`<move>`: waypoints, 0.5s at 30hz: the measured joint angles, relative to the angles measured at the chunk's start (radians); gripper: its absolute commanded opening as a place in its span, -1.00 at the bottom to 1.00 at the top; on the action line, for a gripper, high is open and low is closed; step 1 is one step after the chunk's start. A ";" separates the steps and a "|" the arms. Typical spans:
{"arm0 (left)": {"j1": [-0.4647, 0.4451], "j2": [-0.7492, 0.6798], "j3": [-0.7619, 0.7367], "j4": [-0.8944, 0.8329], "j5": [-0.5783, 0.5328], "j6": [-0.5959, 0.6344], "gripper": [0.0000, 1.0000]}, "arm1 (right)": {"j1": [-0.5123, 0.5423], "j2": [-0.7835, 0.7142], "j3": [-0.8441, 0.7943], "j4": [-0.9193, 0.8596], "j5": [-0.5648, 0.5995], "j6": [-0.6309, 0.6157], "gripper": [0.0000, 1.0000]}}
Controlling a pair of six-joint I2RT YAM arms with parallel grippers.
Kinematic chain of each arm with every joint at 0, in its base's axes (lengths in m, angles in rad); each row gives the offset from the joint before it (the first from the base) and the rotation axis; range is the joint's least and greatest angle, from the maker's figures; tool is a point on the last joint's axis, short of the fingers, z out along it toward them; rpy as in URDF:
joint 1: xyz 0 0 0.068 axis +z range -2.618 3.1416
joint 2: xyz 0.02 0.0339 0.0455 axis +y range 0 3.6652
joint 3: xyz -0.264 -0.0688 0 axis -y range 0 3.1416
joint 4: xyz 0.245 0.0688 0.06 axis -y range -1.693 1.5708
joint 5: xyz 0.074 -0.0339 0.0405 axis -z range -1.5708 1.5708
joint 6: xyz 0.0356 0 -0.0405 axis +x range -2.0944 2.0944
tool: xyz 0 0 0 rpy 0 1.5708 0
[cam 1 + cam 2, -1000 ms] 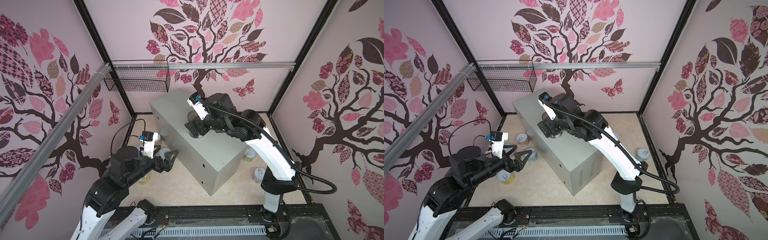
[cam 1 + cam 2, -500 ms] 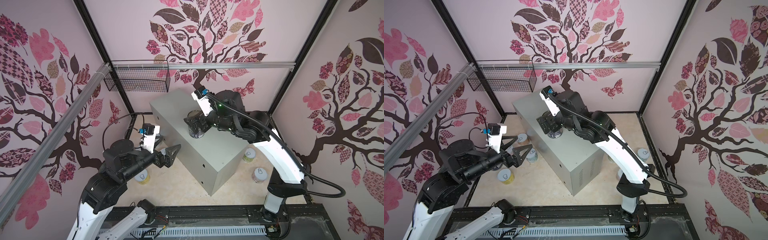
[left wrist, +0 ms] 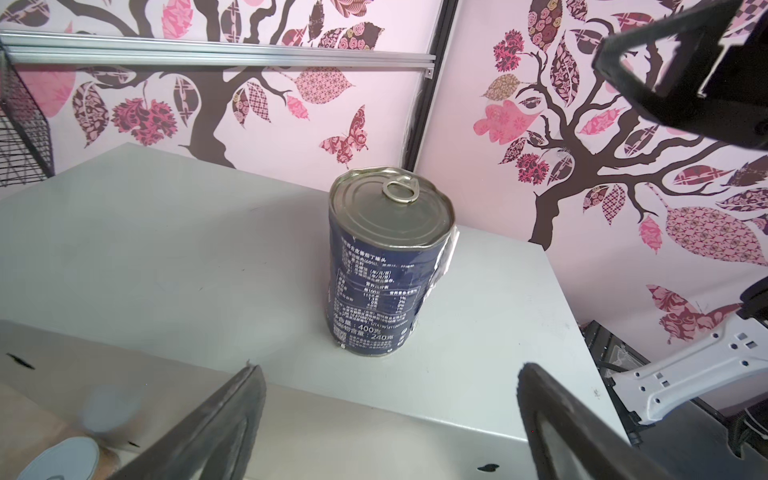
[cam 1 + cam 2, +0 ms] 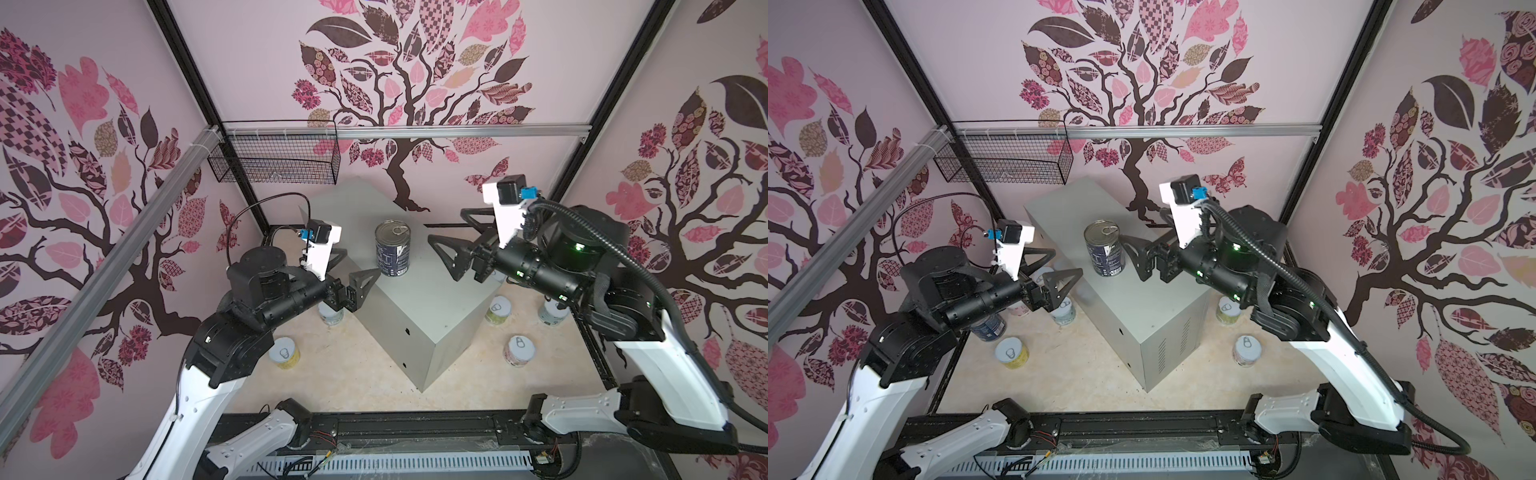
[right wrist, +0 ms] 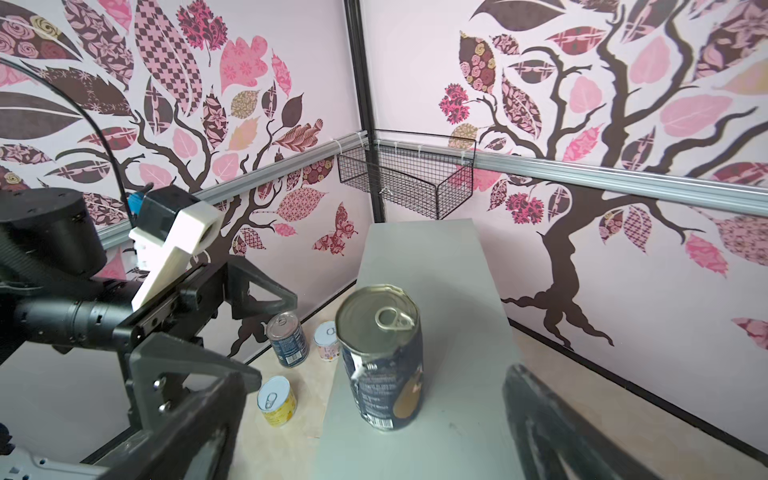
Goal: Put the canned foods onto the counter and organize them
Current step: 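Open the right gripper and withdraw it while the left gripper reaches for the can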
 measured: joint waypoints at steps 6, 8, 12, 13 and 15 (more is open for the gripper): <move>0.000 0.060 0.000 0.038 0.045 -0.004 0.96 | 0.000 -0.164 -0.224 0.066 0.039 0.030 1.00; 0.000 0.079 0.001 0.051 0.055 -0.005 0.96 | 0.000 -0.200 -0.276 0.074 0.050 0.039 1.00; 0.000 0.110 0.001 0.082 0.068 -0.006 0.96 | 0.000 -0.261 -0.367 0.085 0.062 0.056 1.00; 0.000 0.118 0.002 0.086 0.070 -0.006 0.96 | 0.000 -0.273 -0.386 0.090 0.063 0.060 1.00; 0.000 0.134 0.005 0.096 0.076 -0.006 0.96 | 0.000 -0.294 -0.418 0.095 0.064 0.068 1.00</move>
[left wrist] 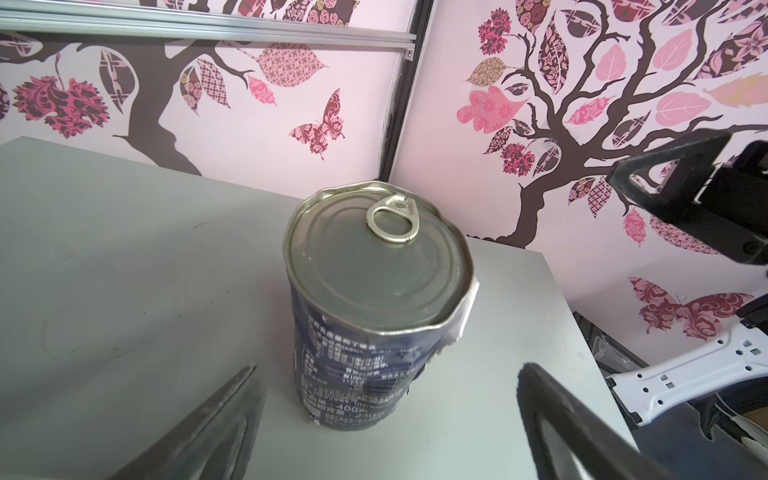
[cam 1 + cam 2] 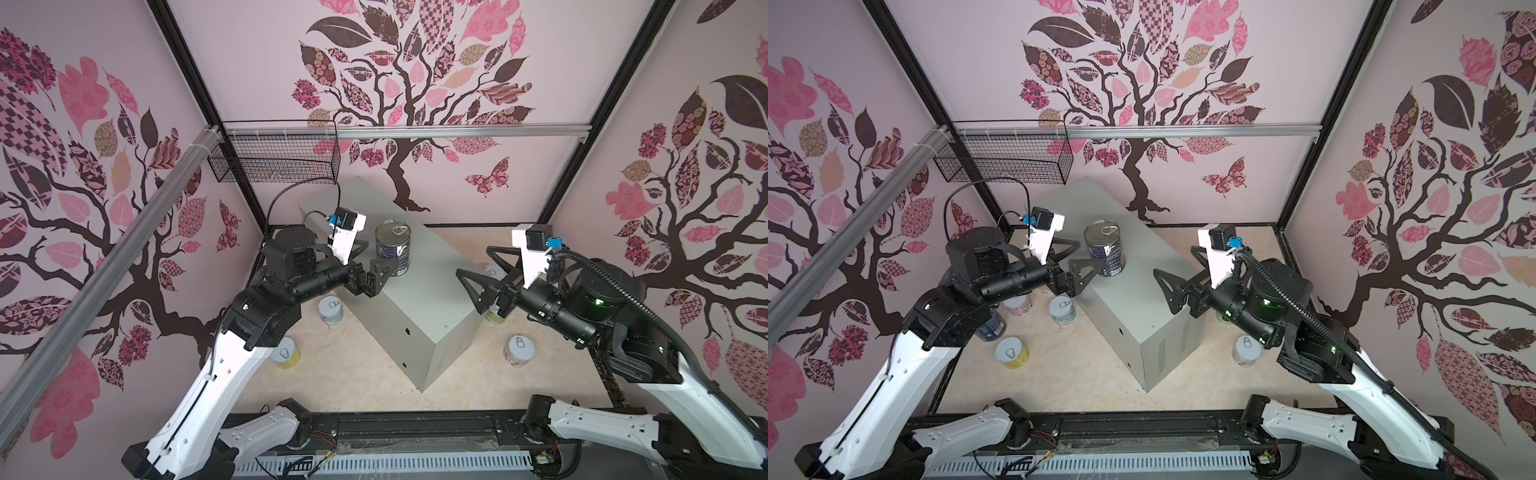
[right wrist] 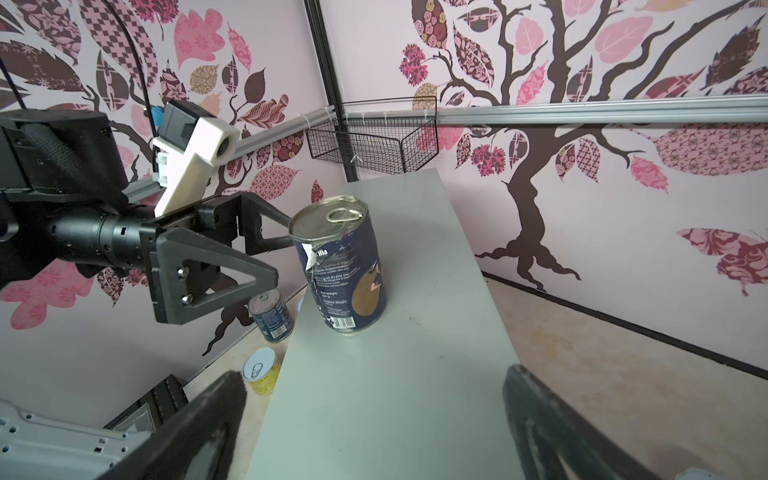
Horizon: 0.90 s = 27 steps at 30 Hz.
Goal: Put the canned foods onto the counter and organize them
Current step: 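Open the right gripper and withdraw it while the left gripper reaches for the can, then grasp the dark blue can with the left gripper and slide it toward the basket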
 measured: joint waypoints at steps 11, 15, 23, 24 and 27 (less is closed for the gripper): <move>-0.004 0.073 0.019 0.050 0.027 -0.002 0.96 | 0.000 -0.060 -0.108 0.023 0.003 0.007 1.00; -0.010 0.095 0.028 0.054 0.026 -0.001 0.95 | 0.000 -0.064 -0.126 0.024 0.003 0.006 1.00; -0.045 0.110 0.029 0.071 -0.042 0.016 0.78 | 0.000 -0.084 -0.145 0.029 0.011 0.003 1.00; -0.050 0.113 0.030 0.072 -0.053 0.022 0.75 | 0.000 -0.086 -0.150 0.029 0.012 0.003 1.00; -0.059 0.123 0.031 0.081 -0.073 0.031 0.62 | 0.000 -0.093 -0.165 0.029 0.013 0.003 1.00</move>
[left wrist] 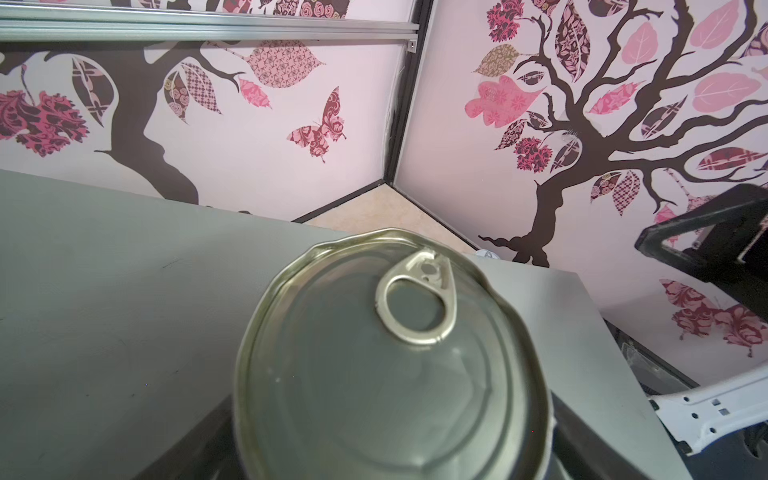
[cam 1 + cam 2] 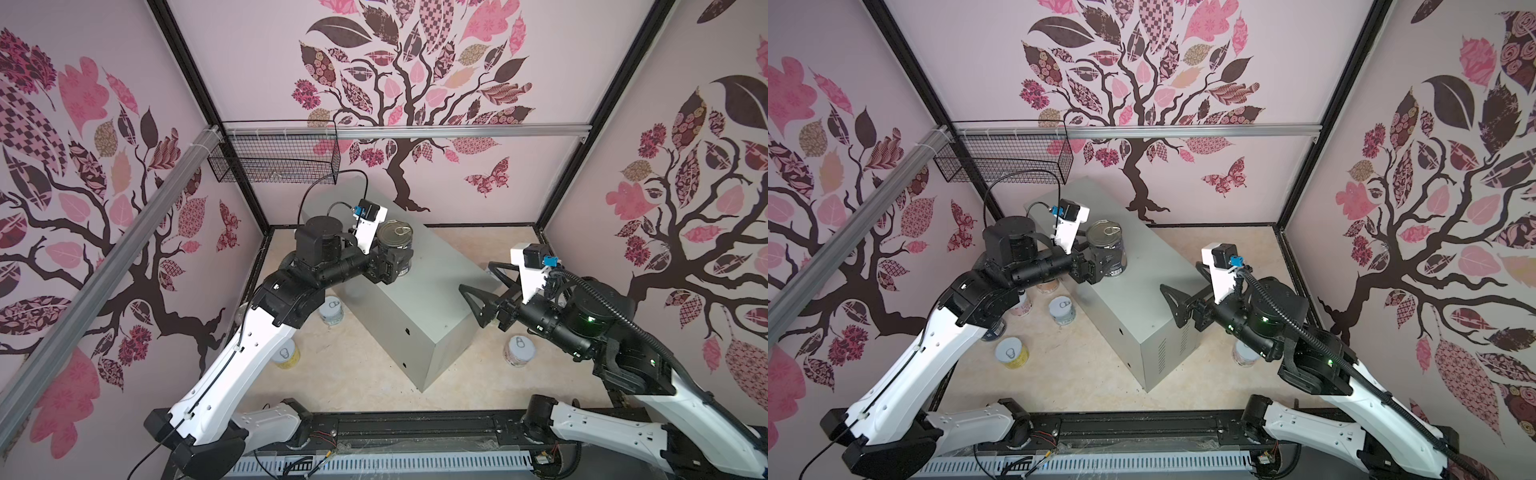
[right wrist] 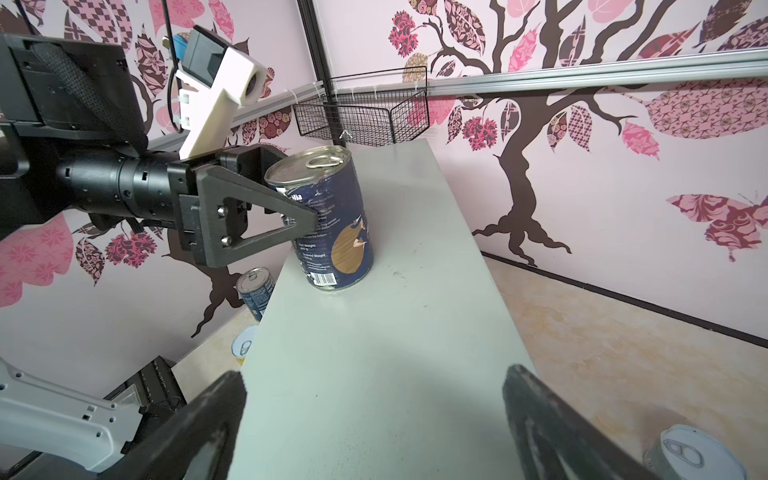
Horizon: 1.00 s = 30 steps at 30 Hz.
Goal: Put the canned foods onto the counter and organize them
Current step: 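Grasp the dark blue can with the left gripper and slide it toward the basket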
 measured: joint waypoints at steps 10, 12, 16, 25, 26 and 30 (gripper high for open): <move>-0.007 0.009 0.008 0.003 -0.037 0.026 0.19 | 0.000 -0.009 -0.026 -0.002 0.002 -0.003 0.99; -0.007 0.014 0.013 0.000 -0.046 0.026 0.15 | 0.000 -0.013 -0.026 -0.002 0.003 -0.004 1.00; -0.009 0.026 0.026 -0.003 -0.072 0.026 0.11 | 0.000 -0.021 -0.037 -0.002 0.003 -0.004 1.00; -0.011 0.074 0.093 -0.049 -0.155 0.051 0.10 | 0.000 -0.026 -0.053 -0.002 0.010 -0.004 1.00; -0.011 0.080 0.098 -0.050 -0.164 0.053 0.10 | 0.000 -0.026 -0.056 0.000 0.010 -0.004 1.00; -0.011 0.108 0.134 -0.067 -0.204 0.065 0.09 | 0.000 -0.026 -0.079 0.002 0.009 -0.003 1.00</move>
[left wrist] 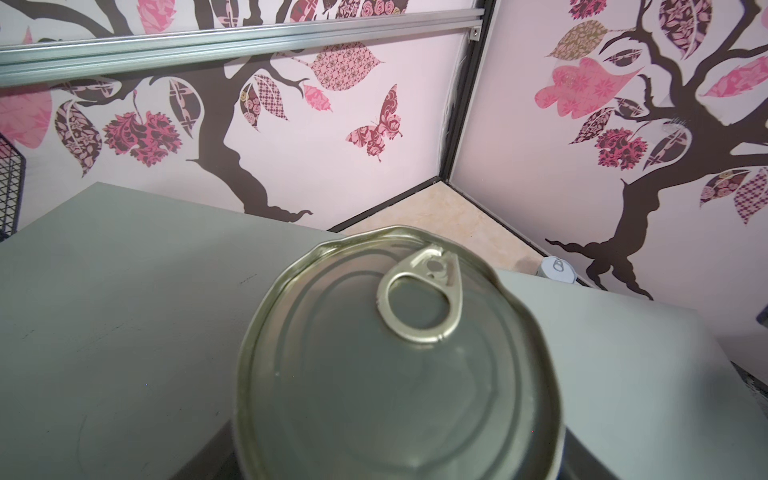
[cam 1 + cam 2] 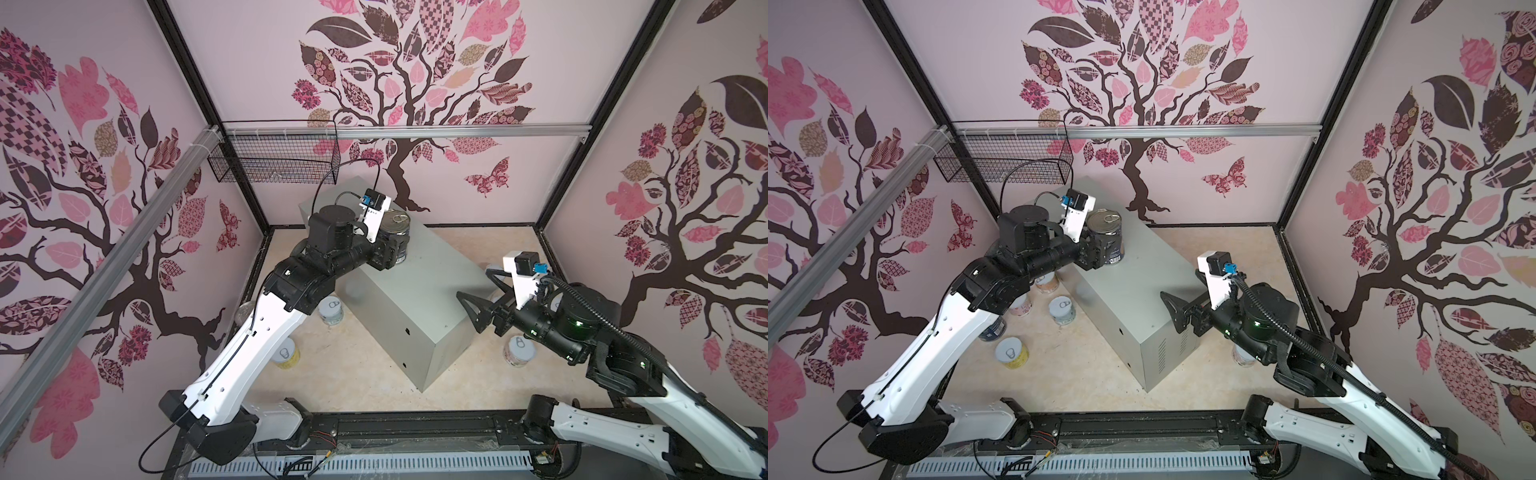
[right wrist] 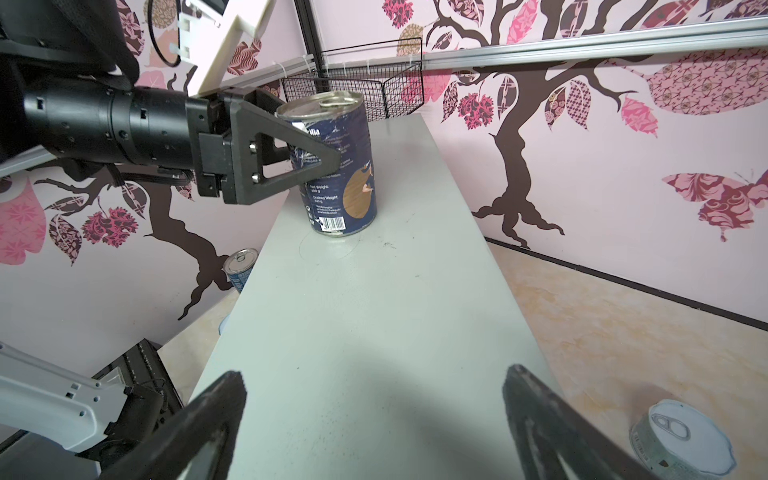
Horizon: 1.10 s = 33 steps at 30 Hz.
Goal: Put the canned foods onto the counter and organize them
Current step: 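Grasp the dark blue can with the left gripper and slide it toward the basket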
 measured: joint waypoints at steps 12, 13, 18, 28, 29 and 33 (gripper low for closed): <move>0.122 0.085 0.086 -0.014 -0.038 -0.002 0.05 | 0.000 0.059 -0.071 0.076 -0.056 0.006 1.00; 0.132 0.093 0.094 -0.014 -0.039 -0.002 0.05 | -0.001 0.066 -0.071 0.084 -0.061 0.005 1.00; 0.158 0.159 0.151 0.002 -0.056 0.006 0.04 | -0.001 0.111 -0.055 0.118 -0.089 -0.002 1.00; 0.269 0.290 0.270 0.046 -0.047 -0.007 0.00 | -0.001 0.173 -0.030 0.151 -0.116 -0.030 1.00; 0.281 0.304 0.285 0.049 -0.046 -0.010 0.00 | -0.001 0.177 -0.030 0.156 -0.116 -0.031 1.00; 0.323 0.377 0.377 0.057 -0.036 -0.016 0.00 | -0.001 0.187 -0.029 0.168 -0.119 -0.040 1.00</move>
